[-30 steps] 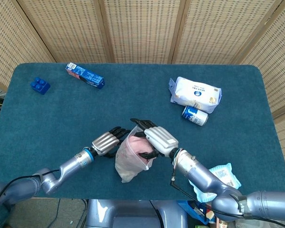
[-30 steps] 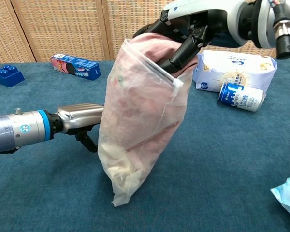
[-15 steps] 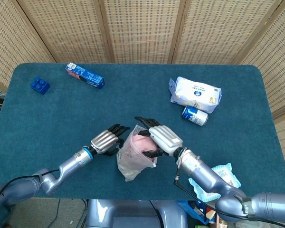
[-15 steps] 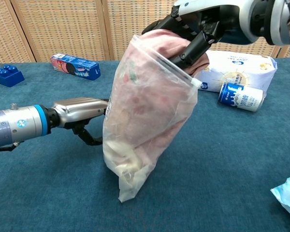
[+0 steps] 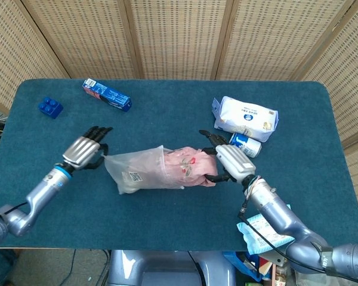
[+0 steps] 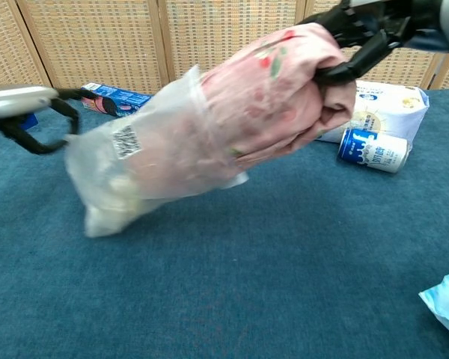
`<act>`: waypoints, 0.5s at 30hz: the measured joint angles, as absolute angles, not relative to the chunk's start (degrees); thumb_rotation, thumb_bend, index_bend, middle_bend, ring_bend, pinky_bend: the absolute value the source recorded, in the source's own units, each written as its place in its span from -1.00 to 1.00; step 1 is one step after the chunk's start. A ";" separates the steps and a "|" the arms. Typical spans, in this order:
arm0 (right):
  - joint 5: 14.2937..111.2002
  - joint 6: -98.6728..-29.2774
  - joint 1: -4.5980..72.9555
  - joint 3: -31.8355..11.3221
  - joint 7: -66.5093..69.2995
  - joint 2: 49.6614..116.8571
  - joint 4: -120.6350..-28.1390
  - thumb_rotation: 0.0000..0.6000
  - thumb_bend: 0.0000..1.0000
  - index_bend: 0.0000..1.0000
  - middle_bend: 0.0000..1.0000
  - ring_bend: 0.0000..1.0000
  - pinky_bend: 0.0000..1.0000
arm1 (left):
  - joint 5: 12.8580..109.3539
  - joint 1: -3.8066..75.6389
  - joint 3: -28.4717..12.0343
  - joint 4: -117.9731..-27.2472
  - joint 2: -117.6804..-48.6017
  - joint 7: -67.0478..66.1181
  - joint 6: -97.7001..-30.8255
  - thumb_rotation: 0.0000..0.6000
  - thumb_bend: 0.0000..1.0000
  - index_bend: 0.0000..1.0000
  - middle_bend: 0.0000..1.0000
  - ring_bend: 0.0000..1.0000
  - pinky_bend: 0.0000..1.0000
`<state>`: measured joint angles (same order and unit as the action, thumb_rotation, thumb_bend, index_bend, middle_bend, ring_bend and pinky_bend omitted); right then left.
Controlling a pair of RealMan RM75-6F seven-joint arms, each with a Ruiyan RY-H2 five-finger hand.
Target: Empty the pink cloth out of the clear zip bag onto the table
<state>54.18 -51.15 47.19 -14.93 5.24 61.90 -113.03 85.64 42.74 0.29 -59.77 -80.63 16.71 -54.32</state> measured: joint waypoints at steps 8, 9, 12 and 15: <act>55.74 -50.88 43.99 -13.80 7.87 60.64 -105.35 1.00 0.72 0.38 -1.00 -1.00 -1.00 | 83.37 39.14 0.51 -51.67 -76.58 21.61 -54.48 1.00 0.06 0.42 -1.00 -1.00 -1.00; 55.87 -50.83 43.68 -13.66 8.06 60.56 -104.43 1.00 0.72 0.38 -1.00 -1.00 -1.00 | 83.00 38.62 0.47 -50.30 -76.15 22.56 -54.39 1.00 0.06 0.42 -1.00 -1.00 -1.00; 56.14 -50.80 42.70 -13.19 8.28 60.33 -101.57 1.00 0.72 0.38 -1.00 -1.00 -1.00 | 82.09 37.48 0.27 -47.30 -75.33 24.55 -54.00 1.00 0.06 0.42 -1.00 -1.00 -1.00; 56.43 -50.70 41.62 -12.83 8.69 60.25 -99.50 1.00 0.72 0.38 -1.00 -1.00 -1.00 | 81.74 36.66 0.11 -44.88 -75.08 25.92 -53.74 1.00 0.06 0.34 -1.00 -1.00 -1.00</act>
<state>56.43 -50.70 41.62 -12.83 8.69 60.25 -99.50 81.74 36.66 0.11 -44.88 -75.08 25.92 -53.74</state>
